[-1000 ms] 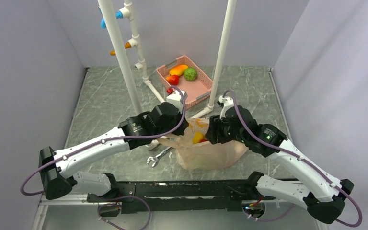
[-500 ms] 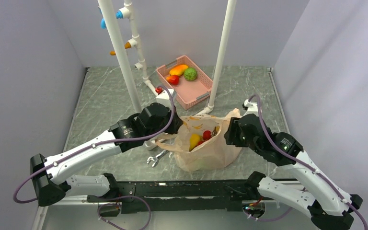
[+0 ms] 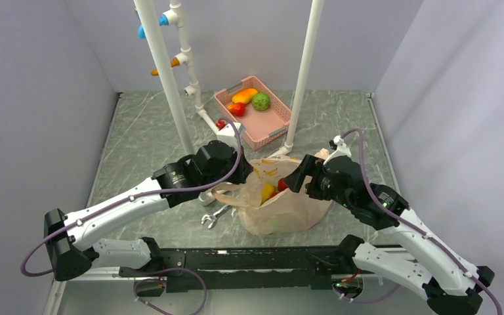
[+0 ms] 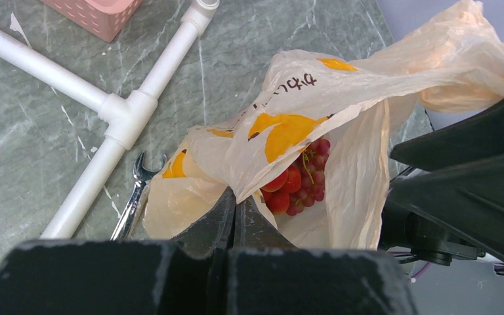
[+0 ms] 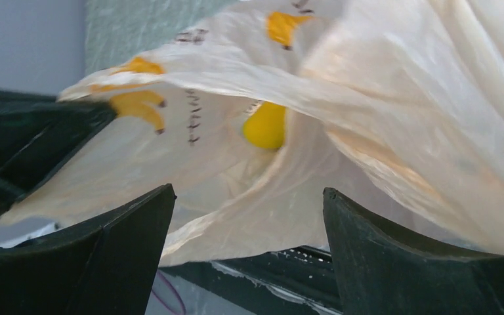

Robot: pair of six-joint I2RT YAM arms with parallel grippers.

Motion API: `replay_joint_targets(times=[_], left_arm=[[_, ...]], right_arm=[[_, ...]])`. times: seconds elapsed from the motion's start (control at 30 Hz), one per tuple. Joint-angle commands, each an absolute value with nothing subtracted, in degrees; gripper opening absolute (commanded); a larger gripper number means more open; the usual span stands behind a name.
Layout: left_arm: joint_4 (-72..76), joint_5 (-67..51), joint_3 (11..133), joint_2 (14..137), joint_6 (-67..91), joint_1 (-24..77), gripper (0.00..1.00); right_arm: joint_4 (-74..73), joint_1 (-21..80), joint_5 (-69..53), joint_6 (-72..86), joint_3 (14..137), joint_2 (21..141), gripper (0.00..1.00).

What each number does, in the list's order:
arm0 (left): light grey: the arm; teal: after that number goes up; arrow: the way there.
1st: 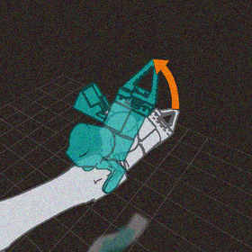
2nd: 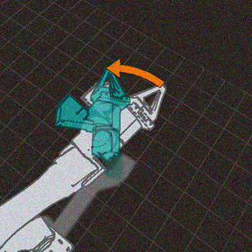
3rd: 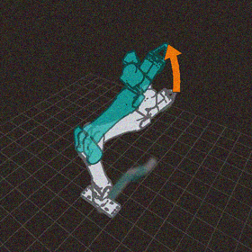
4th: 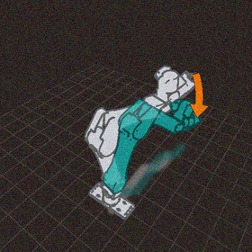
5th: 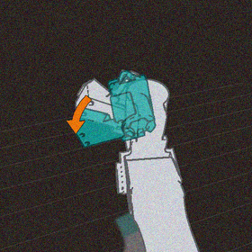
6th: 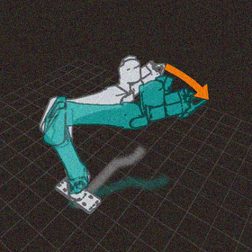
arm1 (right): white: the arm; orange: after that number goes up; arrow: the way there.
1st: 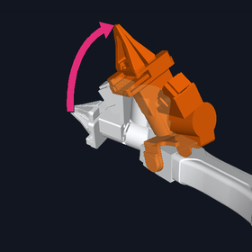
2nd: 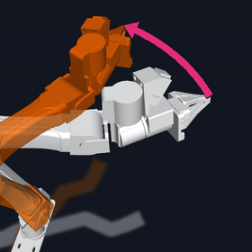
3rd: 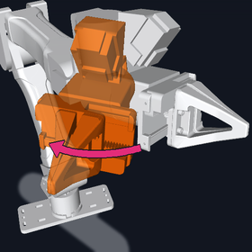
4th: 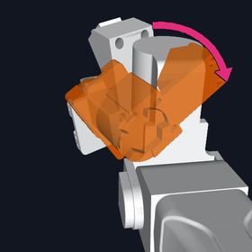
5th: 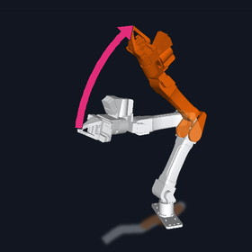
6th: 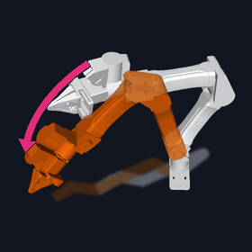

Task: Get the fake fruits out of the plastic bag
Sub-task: Adjust the plastic bag at the center of the board.

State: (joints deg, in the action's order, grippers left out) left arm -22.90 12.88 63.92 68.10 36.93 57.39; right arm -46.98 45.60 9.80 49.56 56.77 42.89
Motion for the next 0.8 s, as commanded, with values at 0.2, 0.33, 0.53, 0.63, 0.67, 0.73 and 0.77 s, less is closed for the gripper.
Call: replay_joint_targets(times=[0.2,0.33,0.53,0.63,0.67,0.73,0.77], left_arm=[[-20.89,12.24,66.15,67.44,37.46,57.14,0.0],[-21.29,13.29,66.26,67.02,37.23,57.15,0.0],[-20.96,17.12,65.68,66.12,39.22,57.16,0.0],[-21.41,21.37,64.95,65.6,43.12,57.16,0.0],[-20.9,22.43,64.48,65.49,43.64,57.13,0.0],[-19.99,22.64,64.5,65.77,43.56,57.15,0.0],[-20.23,23.02,64.96,66.12,43.48,57.13,0.0]], right_arm=[[-34.18,45.7,20.44,59.13,48.05,41.82,0.77],[-31.03,45.68,17.9,57.22,45.11,40.58,0.53],[-34.8,45.64,21.19,55.79,42.8,36.97,0.0],[-36.03,45.59,21.97,54.86,42.84,36.39,0.0],[-37.48,45.54,22.12,54.69,43.53,36.31,0.0],[-39.52,45.57,22.1,54.53,44.21,35.32,0.0],[-40.49,45.58,21.89,54.49,44.14,34.41,0.0]])
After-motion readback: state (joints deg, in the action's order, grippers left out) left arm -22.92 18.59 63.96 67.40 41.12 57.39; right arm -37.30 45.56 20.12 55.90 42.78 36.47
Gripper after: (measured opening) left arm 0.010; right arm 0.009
